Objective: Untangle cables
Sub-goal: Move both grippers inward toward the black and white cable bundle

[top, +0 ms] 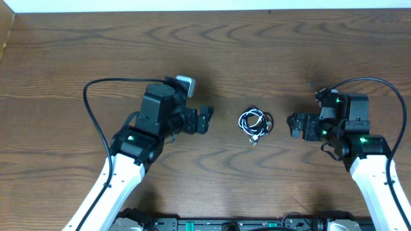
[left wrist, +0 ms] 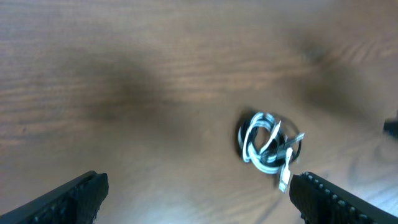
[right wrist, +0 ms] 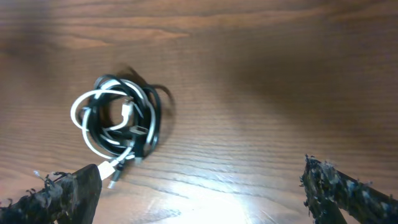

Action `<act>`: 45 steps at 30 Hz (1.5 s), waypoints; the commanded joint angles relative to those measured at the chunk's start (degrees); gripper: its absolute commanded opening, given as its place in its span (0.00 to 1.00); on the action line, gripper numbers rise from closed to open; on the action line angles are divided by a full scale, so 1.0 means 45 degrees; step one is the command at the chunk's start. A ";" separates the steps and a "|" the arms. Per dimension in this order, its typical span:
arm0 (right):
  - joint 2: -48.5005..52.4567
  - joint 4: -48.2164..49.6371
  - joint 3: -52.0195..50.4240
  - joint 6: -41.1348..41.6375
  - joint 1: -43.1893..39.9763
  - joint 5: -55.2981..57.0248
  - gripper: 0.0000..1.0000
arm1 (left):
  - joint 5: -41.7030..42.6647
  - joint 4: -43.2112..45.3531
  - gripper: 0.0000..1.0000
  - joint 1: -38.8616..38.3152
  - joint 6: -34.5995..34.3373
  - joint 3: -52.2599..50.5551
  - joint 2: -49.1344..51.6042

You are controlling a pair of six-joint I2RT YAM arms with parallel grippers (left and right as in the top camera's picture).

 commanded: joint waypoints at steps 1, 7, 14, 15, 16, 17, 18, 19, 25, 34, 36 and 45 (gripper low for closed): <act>-0.0019 0.0078 0.0287 -0.0044 0.0049 -0.0597 0.99 | 0.0005 0.0510 0.98 -0.0044 -0.1093 0.0471 0.0525; -0.0019 0.0063 0.0287 -0.0049 0.0049 -0.0593 0.99 | -0.0010 0.0500 0.98 -0.0044 -0.1088 0.2254 0.1603; -0.0010 0.0044 0.0287 -0.0049 0.0049 -0.0593 0.99 | 0.0165 0.0461 0.98 -0.0151 -0.1399 0.3075 0.3211; -0.0010 0.0039 0.0287 -0.0049 0.0049 -0.0593 0.99 | 0.0316 0.0413 0.98 -0.0180 -0.1982 0.3075 0.3463; -0.0010 0.0005 0.0287 -0.0049 0.0049 -0.0597 0.99 | 0.0447 0.0325 0.98 -0.0223 -0.2652 0.3075 0.3711; -0.0010 -0.0029 0.0287 -0.0049 0.0049 -0.0597 0.99 | 0.0588 0.0321 0.98 -0.0267 -0.3089 0.3075 0.3949; -0.0010 -0.0078 0.0287 -0.0049 0.0049 -0.0593 0.99 | 0.0709 0.0355 0.98 -0.0330 -0.3376 0.3075 0.4201; -0.0010 -0.0097 0.0287 -0.0049 0.0049 -0.0593 0.99 | 0.0738 0.0486 0.98 -0.0432 -0.3419 0.3075 0.4507; -0.0010 -0.0092 0.0287 -0.0049 0.0049 -0.0597 0.99 | 0.0729 0.1384 0.98 -0.1141 -0.2239 0.3075 0.6203; -0.0010 -0.0189 0.0287 -0.0049 0.0049 -0.0593 0.99 | 0.0423 0.1384 0.99 -0.2739 0.0175 0.3075 0.8131; -0.0010 -0.0185 0.0287 -0.0049 0.0049 -0.0593 0.99 | 0.0063 0.1418 0.96 -0.2973 0.0175 0.3075 0.8490; -0.0010 -0.0185 0.0287 -0.0049 0.0049 -0.0593 0.99 | 0.0000 0.1627 0.66 -0.3512 0.0165 0.3075 0.9408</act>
